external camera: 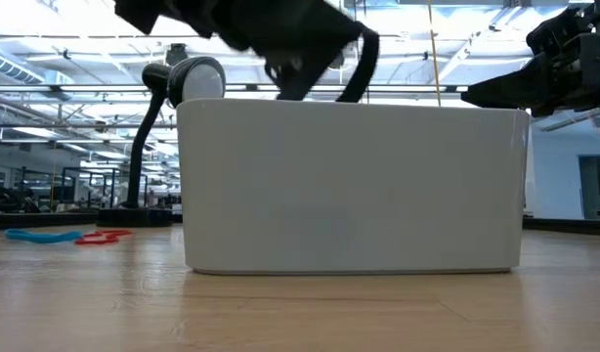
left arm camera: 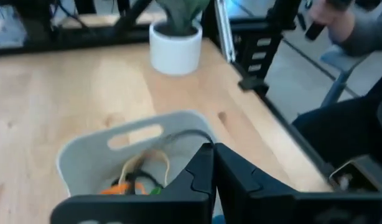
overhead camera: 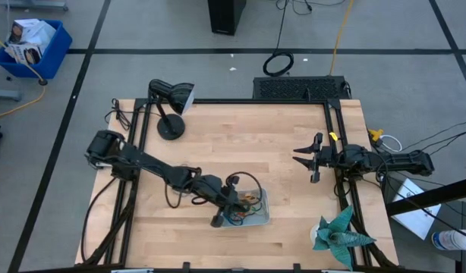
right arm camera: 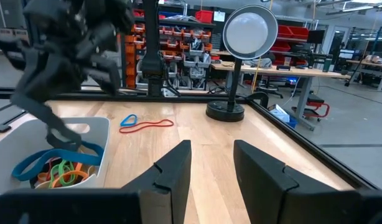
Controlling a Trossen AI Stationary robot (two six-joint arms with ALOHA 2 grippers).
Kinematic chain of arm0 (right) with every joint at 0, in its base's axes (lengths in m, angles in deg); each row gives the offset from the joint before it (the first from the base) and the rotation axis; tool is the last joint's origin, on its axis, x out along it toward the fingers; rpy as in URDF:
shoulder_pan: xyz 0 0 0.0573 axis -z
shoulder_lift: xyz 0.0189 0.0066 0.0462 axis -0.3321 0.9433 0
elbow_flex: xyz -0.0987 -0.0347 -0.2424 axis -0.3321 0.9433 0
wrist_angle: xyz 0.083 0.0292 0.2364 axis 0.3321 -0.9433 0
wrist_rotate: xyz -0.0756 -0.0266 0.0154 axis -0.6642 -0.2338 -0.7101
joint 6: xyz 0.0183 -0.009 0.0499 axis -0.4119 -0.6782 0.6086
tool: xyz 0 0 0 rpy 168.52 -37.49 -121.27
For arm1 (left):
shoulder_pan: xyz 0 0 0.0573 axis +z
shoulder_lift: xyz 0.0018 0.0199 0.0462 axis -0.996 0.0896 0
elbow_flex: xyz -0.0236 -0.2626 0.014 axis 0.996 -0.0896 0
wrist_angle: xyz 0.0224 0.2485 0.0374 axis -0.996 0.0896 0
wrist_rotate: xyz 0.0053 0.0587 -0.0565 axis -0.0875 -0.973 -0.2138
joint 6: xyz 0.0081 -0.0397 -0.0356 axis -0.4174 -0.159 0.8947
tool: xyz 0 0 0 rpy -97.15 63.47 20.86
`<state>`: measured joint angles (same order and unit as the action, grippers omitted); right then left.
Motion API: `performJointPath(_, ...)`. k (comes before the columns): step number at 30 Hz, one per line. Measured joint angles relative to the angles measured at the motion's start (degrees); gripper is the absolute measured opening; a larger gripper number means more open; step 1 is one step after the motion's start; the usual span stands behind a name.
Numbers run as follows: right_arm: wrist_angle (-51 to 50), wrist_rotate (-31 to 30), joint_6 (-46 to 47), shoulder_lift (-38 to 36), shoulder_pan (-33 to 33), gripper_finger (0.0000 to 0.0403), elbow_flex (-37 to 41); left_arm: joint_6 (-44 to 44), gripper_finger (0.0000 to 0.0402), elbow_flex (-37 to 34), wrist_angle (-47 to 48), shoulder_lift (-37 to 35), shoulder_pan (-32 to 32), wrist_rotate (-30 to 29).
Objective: Pick and place rubber bands into bin
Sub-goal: Put the black rubber band into the gray bin, then put the blue rubber band into the gray bin
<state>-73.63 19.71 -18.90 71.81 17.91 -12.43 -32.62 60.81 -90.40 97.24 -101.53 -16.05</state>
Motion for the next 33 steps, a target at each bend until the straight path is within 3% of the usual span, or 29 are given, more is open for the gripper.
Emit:
performJointPath(4,0.0,0.0,0.0,0.0,0.0,0.0116,0.0,0.3,0.0006,0.0,-0.1,2.8,0.5,0.0)
performJointPath(10,0.0,0.0,0.0,0.0,0.0,0.0116,0.0,1.6,0.0022,0.0,-0.2,6.6,1.5,0.0)
performJointPath(16,0.0,0.0,0.0,0.0,0.0,0.0116,0.0,1.7,0.0006,0.0,-0.7,9.4,2.5,0.0)
performJointPath(25,0.0,0.0,0.0,0.0,0.0,0.0116,0.0,1.9,0.006,0.0,-1.2,9.4,3.2,-0.1)
performJointPath(33,-0.1,0.0,0.0,0.0,0.0,0.0116,0.0,3.2,0.0067,0.0,-1.2,9.3,3.2,-0.1)
